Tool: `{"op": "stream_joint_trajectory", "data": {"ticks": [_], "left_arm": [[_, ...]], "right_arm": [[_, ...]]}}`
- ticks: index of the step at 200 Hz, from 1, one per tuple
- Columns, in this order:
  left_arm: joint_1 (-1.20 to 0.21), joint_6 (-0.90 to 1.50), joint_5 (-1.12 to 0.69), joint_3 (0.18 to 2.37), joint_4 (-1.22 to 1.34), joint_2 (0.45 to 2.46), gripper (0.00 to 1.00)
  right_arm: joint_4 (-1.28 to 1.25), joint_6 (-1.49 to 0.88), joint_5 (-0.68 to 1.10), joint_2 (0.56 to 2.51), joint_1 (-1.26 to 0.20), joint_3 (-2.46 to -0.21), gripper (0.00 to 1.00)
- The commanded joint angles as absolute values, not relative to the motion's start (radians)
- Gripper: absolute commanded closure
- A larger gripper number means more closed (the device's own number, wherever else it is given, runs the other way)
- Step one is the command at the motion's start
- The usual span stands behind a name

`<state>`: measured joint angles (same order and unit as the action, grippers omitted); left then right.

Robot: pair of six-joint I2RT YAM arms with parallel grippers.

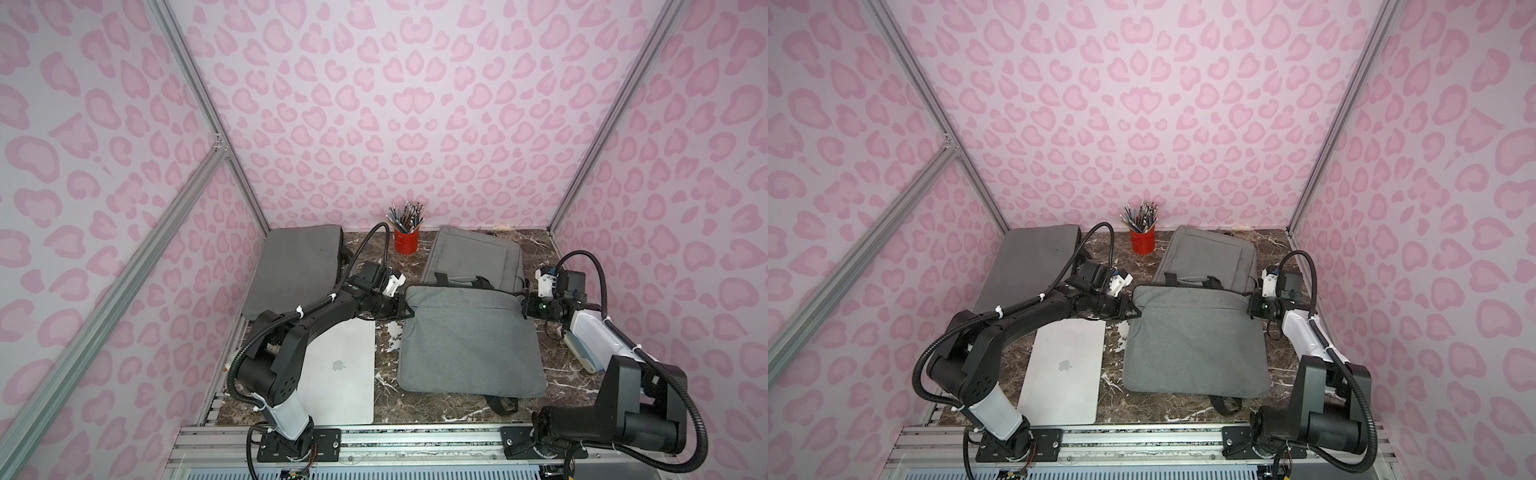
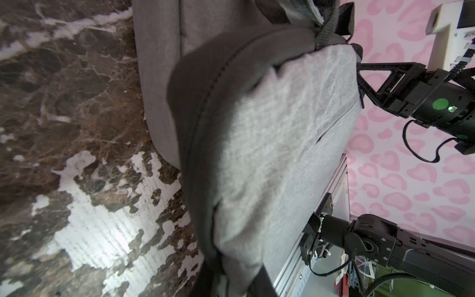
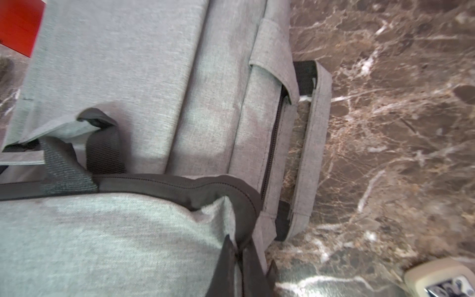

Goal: Open the zippered laptop bag and take out the laptop
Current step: Adjust the zippered laptop bag.

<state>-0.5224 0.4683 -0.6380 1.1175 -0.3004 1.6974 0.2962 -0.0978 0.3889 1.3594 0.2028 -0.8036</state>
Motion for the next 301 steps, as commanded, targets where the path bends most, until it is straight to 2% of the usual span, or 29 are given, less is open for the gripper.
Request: {"op": "stream_joint_trajectory", "data": {"ticks": [1, 50, 100, 149, 203, 286, 301], "left_arm": [[-0.524, 0.433, -0.680, 1.166, -0.331, 1.668, 0.93], [-0.487, 0.358, -0.690, 1.347, -0.584, 1.693, 0.95], [-0.424, 0.237, -0.674, 1.639, -0.862, 1.779, 0.95], [-0.334, 0.175, -0.673, 1.864, -0.993, 1.891, 0.95], [-0.313, 0.159, -0.581, 1.977, -0.973, 2.017, 0.93], [-0.314, 0.192, -0.589, 2.036, -0.898, 2.213, 0.82], [-0.315, 0.193, -0.591, 2.039, -0.890, 2.234, 0.79]], "right_arm": [[0.348, -0.119, 0.523, 1.330, 0.194, -0.813, 1.00], [0.362, -0.234, 0.581, 1.219, 0.109, -0.816, 1.00], [0.333, -0.383, 0.600, 1.135, 0.012, -0.793, 1.00], [0.259, -0.544, 0.593, 1.087, -0.141, -0.748, 1.00], [0.153, -0.735, 0.476, 1.044, -0.379, -0.628, 1.00], [0.172, -0.799, 0.336, 0.962, -0.503, -0.525, 1.00], [0.207, -0.780, 0.305, 0.941, -0.503, -0.534, 0.80]]}}
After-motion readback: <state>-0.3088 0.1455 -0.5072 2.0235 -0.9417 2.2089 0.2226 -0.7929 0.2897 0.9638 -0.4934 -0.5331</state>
